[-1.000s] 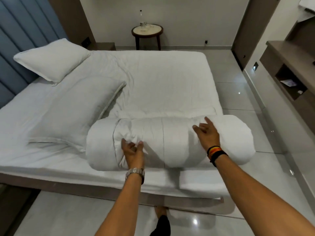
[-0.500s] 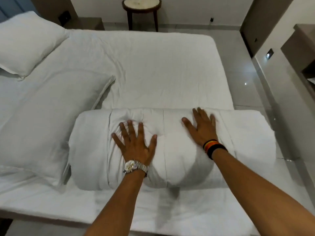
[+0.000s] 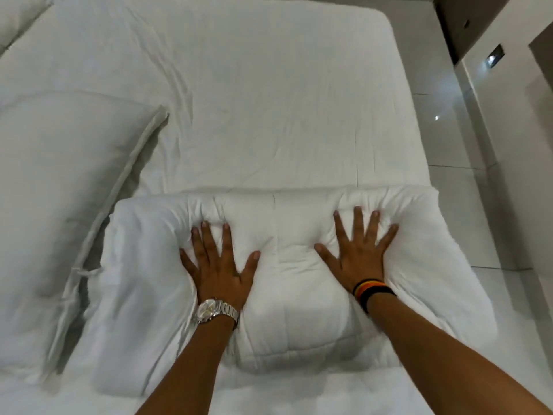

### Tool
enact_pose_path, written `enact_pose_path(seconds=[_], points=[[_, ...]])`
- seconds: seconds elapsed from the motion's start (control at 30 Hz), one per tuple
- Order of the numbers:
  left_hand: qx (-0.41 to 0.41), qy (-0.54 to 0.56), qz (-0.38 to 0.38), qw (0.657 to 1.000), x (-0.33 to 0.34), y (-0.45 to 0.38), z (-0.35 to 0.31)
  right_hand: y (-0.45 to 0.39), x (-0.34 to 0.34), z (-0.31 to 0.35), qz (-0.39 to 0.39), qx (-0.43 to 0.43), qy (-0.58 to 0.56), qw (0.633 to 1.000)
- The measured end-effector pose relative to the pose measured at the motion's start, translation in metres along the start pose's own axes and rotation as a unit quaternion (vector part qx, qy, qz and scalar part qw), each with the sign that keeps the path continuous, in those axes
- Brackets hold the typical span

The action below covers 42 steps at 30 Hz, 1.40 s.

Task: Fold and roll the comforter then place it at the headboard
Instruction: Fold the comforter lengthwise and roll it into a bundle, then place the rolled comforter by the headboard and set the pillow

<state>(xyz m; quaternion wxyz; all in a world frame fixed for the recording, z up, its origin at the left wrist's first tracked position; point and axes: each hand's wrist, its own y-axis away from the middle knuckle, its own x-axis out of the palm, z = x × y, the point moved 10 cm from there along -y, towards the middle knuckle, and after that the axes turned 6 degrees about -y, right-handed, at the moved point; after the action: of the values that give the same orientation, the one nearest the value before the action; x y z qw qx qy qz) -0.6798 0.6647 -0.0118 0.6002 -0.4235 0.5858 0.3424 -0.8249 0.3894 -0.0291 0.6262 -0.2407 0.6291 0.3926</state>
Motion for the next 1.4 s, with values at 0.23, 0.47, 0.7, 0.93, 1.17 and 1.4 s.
enact_pose_path(seconds=[0.23,0.47,0.7,0.93,1.17,1.4], points=[[-0.040,-0.076,-0.038,0.996,-0.042,-0.012,0.068,0.000,-0.053,-0.071,-0.057,-0.074,0.021,0.995],[-0.087,-0.067,0.086,0.990,-0.021,-0.020,0.034,-0.026,-0.032,-0.043,0.045,-0.052,-0.032,0.997],[-0.185,0.003,0.057,0.981,-0.032,0.014,-0.021,-0.031,-0.031,0.082,0.075,-0.229,-0.100,0.965],[-0.176,0.021,0.058,0.982,-0.036,0.029,-0.012,-0.078,-0.022,0.076,0.154,-0.216,-0.091,0.960],[-0.492,0.200,0.034,0.847,-0.038,0.202,0.002,-0.135,0.003,0.089,0.391,-0.085,-0.174,0.900],[-0.683,0.540,-0.008,0.492,0.023,0.260,-0.065,-0.122,0.019,0.081,0.419,-0.010,-0.219,0.881]])
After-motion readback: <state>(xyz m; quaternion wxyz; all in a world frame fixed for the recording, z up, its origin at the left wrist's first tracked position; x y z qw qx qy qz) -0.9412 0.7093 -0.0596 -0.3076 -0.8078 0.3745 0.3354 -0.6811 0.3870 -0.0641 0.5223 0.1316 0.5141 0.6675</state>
